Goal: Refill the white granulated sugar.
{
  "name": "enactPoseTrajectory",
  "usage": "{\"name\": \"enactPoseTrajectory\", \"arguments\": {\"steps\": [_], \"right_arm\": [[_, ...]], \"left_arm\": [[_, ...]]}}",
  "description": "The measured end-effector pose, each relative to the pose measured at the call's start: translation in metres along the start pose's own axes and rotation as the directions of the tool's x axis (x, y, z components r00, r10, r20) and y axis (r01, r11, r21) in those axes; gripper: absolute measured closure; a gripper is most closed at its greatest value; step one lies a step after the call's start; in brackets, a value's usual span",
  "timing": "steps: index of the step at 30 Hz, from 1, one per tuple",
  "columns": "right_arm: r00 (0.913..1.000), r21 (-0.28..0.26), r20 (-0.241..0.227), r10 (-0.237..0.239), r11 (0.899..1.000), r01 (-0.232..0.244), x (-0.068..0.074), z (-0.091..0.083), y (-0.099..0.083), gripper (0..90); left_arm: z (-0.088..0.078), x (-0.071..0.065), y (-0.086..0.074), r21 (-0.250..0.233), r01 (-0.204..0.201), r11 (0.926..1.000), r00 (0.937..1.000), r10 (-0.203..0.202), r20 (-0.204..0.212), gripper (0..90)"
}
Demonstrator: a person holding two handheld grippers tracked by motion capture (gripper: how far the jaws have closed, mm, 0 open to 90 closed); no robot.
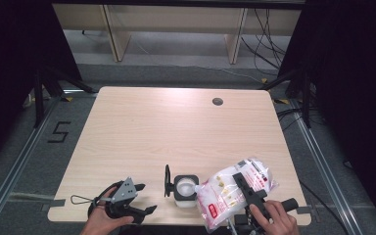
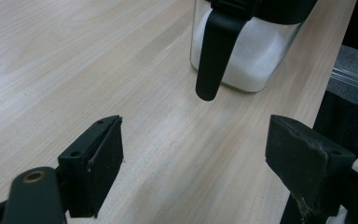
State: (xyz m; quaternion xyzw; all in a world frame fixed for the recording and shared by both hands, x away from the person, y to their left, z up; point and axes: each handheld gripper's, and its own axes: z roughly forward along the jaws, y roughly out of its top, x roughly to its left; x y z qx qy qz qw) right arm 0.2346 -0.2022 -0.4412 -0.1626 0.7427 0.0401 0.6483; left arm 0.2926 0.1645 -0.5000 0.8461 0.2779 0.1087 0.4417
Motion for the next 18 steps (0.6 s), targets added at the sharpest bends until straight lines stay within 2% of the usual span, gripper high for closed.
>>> {"name": "enactPoseTrajectory", "arguments": {"steps": [1,8,13,14,15,17,18], "right_arm": [[0.9996,-0.029,0.028,-0.010,1.000,0.010,0.0002,0.0016,-0.0007,59.9],[0.9997,-0.021,0.018,-0.019,1.000,0.020,-0.0010,0.0007,-0.0001,59.9],[0.9999,-0.021,0.013,0.008,1.000,-0.008,0.0016,0.0010,-0.0002,60.0],[0.9997,-0.025,0.019,-0.014,1.000,0.015,-0.0004,0.0010,-0.0001,60.0],[0.9997,-0.028,0.021,-0.014,0.999,0.015,-0.0005,0.0012,0.0000,59.9],[0.9999,-0.016,0.011,0.006,1.000,-0.006,0.0010,0.0004,-0.0002,60.0],[0.9996,-0.027,0.022,-0.020,0.999,0.020,-0.0011,0.0008,-0.0002,60.0]], "left_arm": [[-0.0001,0.0000,0.0000,-0.001,-0.001,1.0000,1.0000,0.001,-0.001,18.6],[-0.0001,-0.0001,0.0000,-0.003,-0.002,1.0000,1.0000,0.002,-0.004,18.6],[0.0000,-0.0001,-0.0001,-0.003,-0.001,1.0000,1.0000,0.001,-0.005,18.6],[0.0000,-0.0001,-0.0001,-0.003,-0.001,1.0000,1.0000,0.001,-0.005,18.6],[-0.0001,-0.0002,-0.0001,-0.003,-0.001,1.0000,1.0000,0.001,-0.004,18.6],[0.0001,-0.0008,-0.0001,-0.009,0.005,0.9999,1.0000,-0.005,-0.001,18.6],[0.0001,-0.0006,-0.0001,-0.009,0.004,0.9999,1.0000,-0.004,-0.001,18.6]]}}
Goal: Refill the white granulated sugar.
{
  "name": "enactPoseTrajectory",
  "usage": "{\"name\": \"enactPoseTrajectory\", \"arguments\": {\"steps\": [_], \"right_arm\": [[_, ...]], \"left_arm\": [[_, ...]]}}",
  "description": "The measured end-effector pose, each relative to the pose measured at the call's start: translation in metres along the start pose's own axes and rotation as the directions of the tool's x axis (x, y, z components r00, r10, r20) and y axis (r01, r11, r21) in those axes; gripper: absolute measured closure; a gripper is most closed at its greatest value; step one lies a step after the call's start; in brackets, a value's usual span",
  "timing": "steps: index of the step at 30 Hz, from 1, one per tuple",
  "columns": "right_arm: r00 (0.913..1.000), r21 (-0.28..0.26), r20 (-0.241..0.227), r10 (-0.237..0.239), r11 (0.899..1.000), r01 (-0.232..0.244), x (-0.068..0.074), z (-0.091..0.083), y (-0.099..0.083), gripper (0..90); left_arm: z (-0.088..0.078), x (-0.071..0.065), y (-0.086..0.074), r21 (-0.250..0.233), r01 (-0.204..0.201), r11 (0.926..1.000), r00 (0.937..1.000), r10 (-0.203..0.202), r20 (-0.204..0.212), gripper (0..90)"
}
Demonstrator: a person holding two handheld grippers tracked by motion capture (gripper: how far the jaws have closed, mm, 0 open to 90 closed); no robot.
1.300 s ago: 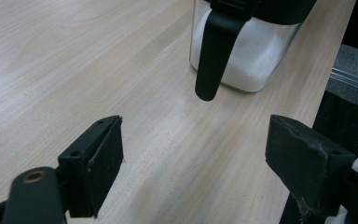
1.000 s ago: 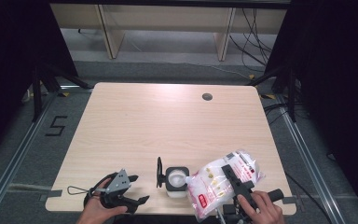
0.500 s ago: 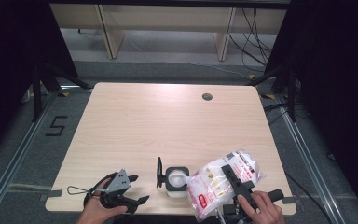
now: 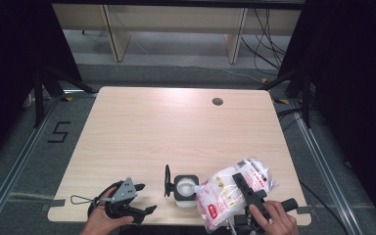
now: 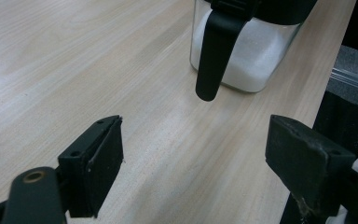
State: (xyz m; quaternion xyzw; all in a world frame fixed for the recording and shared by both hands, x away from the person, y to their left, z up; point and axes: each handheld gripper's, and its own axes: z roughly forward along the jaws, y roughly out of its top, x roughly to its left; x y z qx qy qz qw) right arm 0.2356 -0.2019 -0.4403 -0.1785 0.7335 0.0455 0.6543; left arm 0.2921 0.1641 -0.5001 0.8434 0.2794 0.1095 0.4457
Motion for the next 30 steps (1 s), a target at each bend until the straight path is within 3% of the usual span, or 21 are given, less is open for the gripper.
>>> {"name": "enactPoseTrajectory", "arguments": {"steps": [2,5,6,10,14,15,17,19,21,23,25,26,27,29,30], "right_arm": [[0.9995,0.015,-0.009,0.031,0.999,-0.031,0.0025,-0.0005,0.0002,60.0],[0.9995,0.015,-0.008,0.030,0.999,-0.030,0.0025,-0.0006,0.0003,60.0],[0.9998,-0.007,0.017,-0.005,1.000,0.005,0.0006,0.0006,0.0002,60.0],[0.9998,0.032,-0.017,0.011,0.999,-0.010,0.0010,-0.0021,0.0019,60.0],[0.9994,-0.002,0.019,-0.029,1.000,0.029,0.0001,-0.0003,0.0019,60.0],[0.9999,0.008,0.010,0.000,1.000,0.000,0.0023,-0.0007,0.0020,60.0],[0.9985,-0.005,0.019,-0.052,0.999,0.052,-0.0006,-0.0001,0.0020,60.0],[0.9998,0.024,-0.002,-0.021,0.999,0.021,0.0024,-0.0021,0.0029,60.0],[0.9981,0.003,0.006,-0.061,0.998,0.061,-0.0009,-0.0008,0.0037,60.0],[0.9978,-0.005,0.025,-0.062,0.998,0.062,-0.0003,-0.0008,0.0038,60.0],[0.9996,0.010,0.010,-0.027,1.000,0.027,0.0028,-0.0014,0.0032,60.0],[0.9996,0.018,0.001,-0.028,0.999,0.028,0.0031,-0.0018,0.0032,60.0],[0.9979,0.009,0.015,-0.063,0.998,0.063,0.0007,-0.0013,0.0037,60.0],[0.9980,0.008,0.015,-0.061,0.998,0.061,0.0006,-0.0018,0.0036,60.0],[0.9978,0.007,0.017,-0.064,0.998,0.064,0.0003,-0.0018,0.0035,60.0]], "left_arm": [[0.0001,-0.0001,-0.0001,0.000,0.000,1.0000,1.0000,0.000,0.001,18.6],[-0.0001,0.0003,0.0000,0.004,-0.004,1.0000,1.0000,0.004,-0.003,18.6],[-0.0002,0.0005,0.0000,0.006,-0.005,1.0000,1.0000,0.005,-0.004,18.6],[-0.0002,0.0005,0.0000,0.006,-0.005,1.0000,1.0000,0.005,-0.003,18.6],[0.0000,-0.0001,0.0000,0.000,0.000,1.0000,1.0000,0.000,0.001,18.6],[0.0001,0.0000,0.0000,0.000,0.000,1.0000,1.0000,0.000,0.000,18.6],[0.0003,-0.0003,-0.0001,-0.001,0.002,1.0000,1.0000,-0.002,-0.001,18.6],[0.0009,-0.0007,-0.0003,-0.011,0.007,0.9999,1.0000,-0.007,0.004,18.6],[-0.0003,0.0006,0.0000,0.008,-0.007,0.9999,1.0000,0.007,-0.004,18.6],[0.0000,-0.0001,0.0000,0.000,0.000,1.0000,1.0000,0.000,0.001,18.6],[0.0001,-0.0001,0.0000,0.000,0.001,1.0000,1.0000,-0.001,0.001,18.6],[-0.0004,0.0011,0.0001,0.014,-0.014,0.9998,0.9999,0.014,-0.008,18.6],[-0.0001,0.0009,0.0000,0.011,-0.014,0.9998,0.9999,0.014,-0.006,18.6],[0.0005,-0.0007,0.0000,-0.005,0.007,1.0000,1.0000,-0.007,0.002,18.6],[-0.0003,0.0012,0.0001,0.014,-0.013,0.9998,0.9999,0.013,-0.009,18.6]]}}
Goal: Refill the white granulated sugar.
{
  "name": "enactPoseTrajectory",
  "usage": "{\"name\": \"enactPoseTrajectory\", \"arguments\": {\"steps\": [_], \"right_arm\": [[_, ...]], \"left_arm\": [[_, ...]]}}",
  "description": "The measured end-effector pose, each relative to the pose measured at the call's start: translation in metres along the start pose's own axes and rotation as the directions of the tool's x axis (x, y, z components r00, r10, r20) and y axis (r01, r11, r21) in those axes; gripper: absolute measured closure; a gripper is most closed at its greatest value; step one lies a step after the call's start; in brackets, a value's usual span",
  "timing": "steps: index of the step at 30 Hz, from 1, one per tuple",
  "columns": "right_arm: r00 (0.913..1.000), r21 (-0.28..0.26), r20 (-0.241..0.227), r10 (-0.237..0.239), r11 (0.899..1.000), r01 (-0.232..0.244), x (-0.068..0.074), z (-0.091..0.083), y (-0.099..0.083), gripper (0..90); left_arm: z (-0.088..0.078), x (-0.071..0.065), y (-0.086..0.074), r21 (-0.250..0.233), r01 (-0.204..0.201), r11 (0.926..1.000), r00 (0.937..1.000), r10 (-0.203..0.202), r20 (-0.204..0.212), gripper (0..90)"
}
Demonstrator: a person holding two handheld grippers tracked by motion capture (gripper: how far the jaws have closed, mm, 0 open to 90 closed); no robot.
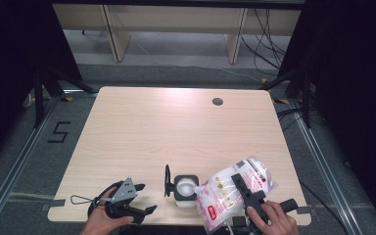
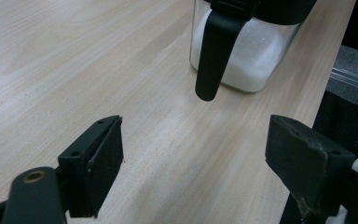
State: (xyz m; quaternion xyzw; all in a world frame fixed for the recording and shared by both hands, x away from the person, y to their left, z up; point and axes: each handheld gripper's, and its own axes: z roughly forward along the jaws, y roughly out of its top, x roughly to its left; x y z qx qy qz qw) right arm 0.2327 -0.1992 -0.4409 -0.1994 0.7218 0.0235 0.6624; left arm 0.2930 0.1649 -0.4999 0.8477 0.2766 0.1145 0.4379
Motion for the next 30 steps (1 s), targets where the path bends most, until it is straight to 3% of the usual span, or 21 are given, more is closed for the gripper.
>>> {"name": "enactPoseTrajectory", "arguments": {"steps": [3,6,14,16,17,22,23,25,27,28,30], "right_arm": [[1.0000,0.005,0.005,-0.004,1.000,0.004,-0.0003,-0.0002,0.0000,60.0],[0.9997,0.026,0.000,0.026,0.999,-0.026,0.0020,-0.0016,-0.0006,60.0],[0.9998,-0.007,0.002,0.019,1.000,-0.019,-0.0014,0.0007,-0.0028,60.1],[0.9974,0.033,-0.036,0.063,0.998,-0.062,0.0010,-0.0014,-0.0028,60.1],[0.9994,0.007,-0.025,0.024,1.000,-0.024,-0.0018,0.0002,-0.0028,60.1],[0.9995,-0.001,-0.017,0.027,1.000,-0.027,-0.0019,0.0004,-0.0021,60.1],[0.9999,-0.012,-0.010,0.010,1.000,-0.010,-0.0027,0.0009,-0.0026,60.1],[0.9970,0.016,-0.036,0.069,0.998,-0.068,0.0005,-0.0005,-0.0023,60.1],[0.9982,0.008,-0.026,0.054,0.999,-0.054,-0.0006,0.0000,-0.0023,60.1],[0.9973,0.009,-0.028,0.068,0.998,-0.068,0.0012,0.0001,-0.0026,60.1],[0.9989,-0.006,-0.015,0.044,0.999,-0.044,0.0002,0.0009,-0.0038,60.1]], "left_arm": [[0.0001,-0.0008,-0.0001,-0.007,0.007,0.9999,0.9999,-0.007,0.007,18.6],[-0.0001,0.0005,0.0001,0.010,-0.006,0.9999,1.0000,0.006,0.003,18.6],[0.0005,0.0002,-0.0002,0.002,-0.004,1.0000,1.0000,0.004,0.006,18.6],[0.0004,-0.0007,0.0002,-0.004,0.008,1.0000,0.9999,-0.008,0.014,18.6],[0.0009,-0.0009,0.0000,-0.008,0.014,0.9999,0.9997,-0.014,0.021,18.6],[0.0008,-0.0013,0.0001,-0.007,0.019,0.9998,0.9996,-0.019,0.019,18.6],[0.0002,-0.0003,0.0000,0.001,0.003,1.0000,1.0000,-0.003,0.007,18.6],[0.0000,0.0005,0.0002,0.009,-0.006,0.9999,1.0000,0.006,0.003,18.6],[-0.0001,0.0002,0.0001,0.007,-0.003,1.0000,1.0000,0.003,0.004,18.6],[-0.0002,0.0003,0.0002,0.008,-0.006,1.0000,1.0000,0.005,0.004,18.6],[0.0001,-0.0005,0.0000,-0.006,0.009,0.9999,0.9999,-0.009,0.010,18.6]]}}
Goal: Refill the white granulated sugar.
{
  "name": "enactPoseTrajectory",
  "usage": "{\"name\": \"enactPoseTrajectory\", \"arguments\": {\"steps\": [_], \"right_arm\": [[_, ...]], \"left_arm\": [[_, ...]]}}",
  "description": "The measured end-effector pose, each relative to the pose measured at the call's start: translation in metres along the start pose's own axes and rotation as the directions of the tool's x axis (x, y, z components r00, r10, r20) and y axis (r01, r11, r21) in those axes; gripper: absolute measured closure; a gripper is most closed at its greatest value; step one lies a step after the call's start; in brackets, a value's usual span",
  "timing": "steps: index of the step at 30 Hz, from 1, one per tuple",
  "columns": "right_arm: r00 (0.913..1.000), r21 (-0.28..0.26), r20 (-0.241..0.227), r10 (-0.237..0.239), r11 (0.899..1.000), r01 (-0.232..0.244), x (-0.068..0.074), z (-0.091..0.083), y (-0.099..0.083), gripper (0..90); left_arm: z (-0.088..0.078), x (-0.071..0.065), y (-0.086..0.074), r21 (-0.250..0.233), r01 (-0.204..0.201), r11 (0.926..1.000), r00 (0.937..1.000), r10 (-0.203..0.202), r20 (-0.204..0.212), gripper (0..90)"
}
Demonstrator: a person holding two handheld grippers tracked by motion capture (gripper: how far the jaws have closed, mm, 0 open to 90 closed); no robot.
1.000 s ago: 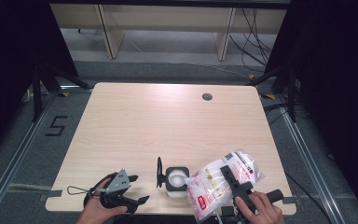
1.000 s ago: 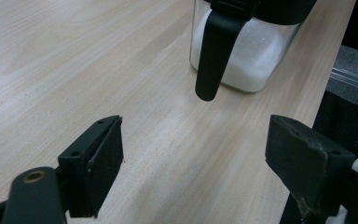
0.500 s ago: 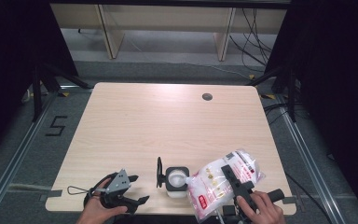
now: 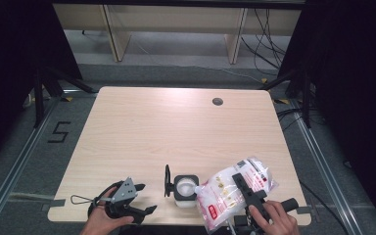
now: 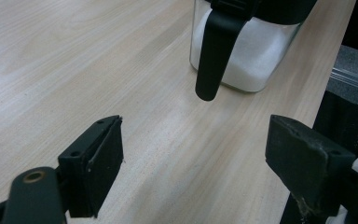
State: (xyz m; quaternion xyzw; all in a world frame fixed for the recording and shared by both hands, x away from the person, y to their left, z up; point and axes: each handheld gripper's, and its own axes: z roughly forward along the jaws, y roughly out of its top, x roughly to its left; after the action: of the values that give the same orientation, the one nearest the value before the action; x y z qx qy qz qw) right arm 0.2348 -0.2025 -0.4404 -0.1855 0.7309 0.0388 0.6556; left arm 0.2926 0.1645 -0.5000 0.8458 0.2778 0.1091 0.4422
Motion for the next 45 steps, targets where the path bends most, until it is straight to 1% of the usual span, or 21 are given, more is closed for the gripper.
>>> {"name": "enactPoseTrajectory", "arguments": {"steps": [3,4,7,17,19,20,21,23,26,27,28,29,30,32,33,34,36,39,40,42,45], "right_arm": [[0.9994,0.029,-0.009,0.034,0.999,-0.033,0.002,-0.002,0.001,60.1],[1.0000,0.010,-0.002,-0.005,1.000,0.005,0.000,-0.001,0.001,60.1],[0.9995,-0.007,0.019,-0.026,1.000,0.026,-0.001,0.000,0.002,60.1],[0.9994,-0.013,0.016,-0.031,0.999,0.031,-0.001,0.001,0.001,60.1],[0.9995,0.006,-0.013,-0.029,1.000,0.029,-0.002,0.000,0.002,60.1],[1.0000,0.000,-0.001,-0.005,1.000,0.005,0.000,0.000,0.002,60.1],[0.9994,-0.011,0.004,-0.033,0.999,0.033,-0.002,0.001,0.001,60.1],[0.9999,-0.005,0.001,-0.011,1.000,0.011,-0.001,0.001,0.002,60.1],[0.9995,0.006,-0.003,0.032,0.999,-0.032,0.003,0.000,0.001,60.2],[0.9986,0.017,-0.004,0.053,0.998,-0.052,0.004,-0.001,0.001,60.1],[0.9998,-0.011,-0.003,0.022,1.000,-0.022,0.001,0.001,0.001,60.1],[0.9991,0.007,-0.022,0.036,0.999,-0.036,0.001,0.000,0.001,60.2],[0.9996,0.004,-0.025,0.014,1.000,-0.013,-0.002,0.001,0.000,60.2],[0.9989,-0.003,-0.028,0.039,0.999,-0.039,0.000,0.002,0.000,60.2],[0.9945,0.008,-0.044,0.095,0.995,-0.095,0.004,0.002,-0.001,60.1],[0.9977,-0.015,-0.030,0.060,0.998,-0.061,0.000,0.003,-0.003,60.2],[0.9904,-0.004,-0.052,0.128,0.992,-0.128,0.004,0.004,-0.005,60.2],[0.9921,-0.026,-0.058,0.112,0.993,-0.113,0.000,0.005,-0.007,60.4],[0.9796,-0.001,-0.071,0.188,0.982,-0.189,0.004,0.003,-0.007,60.5],[0.9828,-0.028,-0.079,0.167,0.985,-0.169,0.000,0.004,-0.008,60.9],[0.9661,-0.020,-0.104,0.236,0.971,-0.240,0.004,0.005,-0.007,61.3]], "left_arm": [[0.000,0.001,0.000,0.010,-0.013,0.9999,0.9999,0.013,-0.009,18.6],[0.000,0.001,0.000,0.014,-0.015,0.9998,0.9999,0.016,-0.007,18.6],[0.000,0.001,0.000,0.014,-0.015,0.9998,0.9999,0.015,-0.007,18.6],[0.000,0.000,0.000,0.003,-0.007,1.0000,1.0000,0.007,-0.007,18.6],[0.000,0.001,0.000,0.010,-0.014,0.9999,0.9999,0.014,-0.010,18.6],[0.000,0.000,0.000,0.003,-0.006,1.0000,1.0000,0.006,-0.007,18.6],[0.000,0.001,0.000,0.011,-0.015,0.9998,0.9998,0.015,-0.010,18.6],[0.001,-0.001,0.000,-0.011,0.009,0.9999,1.0000,-0.009,0.000,18.6],[0.000,0.001,0.000,0.010,-0.014,0.9999,0.9999,0.014,-0.010,18.6],[0.000,-0.001,0.000,-0.008,0.005,1.0000,1.0000,-0.005,0.001,18.6],[0.000,-0.001,0.000,-0.008,0.004,1.0000,1.0000,-0.004,0.000,18.6],[0.000,0.000,0.000,0.005,-0.009,0.9999,0.9999,0.009,-0.009,18.6],[0.000,0.000,0.000,-0.001,-0.002,1.0000,1.0000,0.002,-0.004,18.6],[0.000,-0.001,0.000,-0.008,0.004,1.0000,1.0000,-0.004,0.000,18.7],[0.000,-0.001,0.000,-0.007,0.003,1.0000,1.0000,-0.003,0.000,18.6],[0.000,-0.001,0.000,-0.007,0.004,1.0000,1.0000,-0.004,-0.001,18.6],[0.001,-0.001,0.000,-0.014,0.005,0.9999,1.0000,-0.004,0.002,18.6],[0.000,0.000,0.000,0.000,-0.003,1.0000,1.0000,0.003,-0.005,18.6],[0.000,0.000,0.000,0.001,-0.003,1.0000,1.0000,0.003,-0.007,18.7],[0.000,0.000,0.000,0.001,-0.001,1.0000,1.0000,0.001,0.007,18.6],[0.001,-0.001,0.000,-0.018,0.010,0.9998,0.9999,-0.010,0.002,18.6]]}}
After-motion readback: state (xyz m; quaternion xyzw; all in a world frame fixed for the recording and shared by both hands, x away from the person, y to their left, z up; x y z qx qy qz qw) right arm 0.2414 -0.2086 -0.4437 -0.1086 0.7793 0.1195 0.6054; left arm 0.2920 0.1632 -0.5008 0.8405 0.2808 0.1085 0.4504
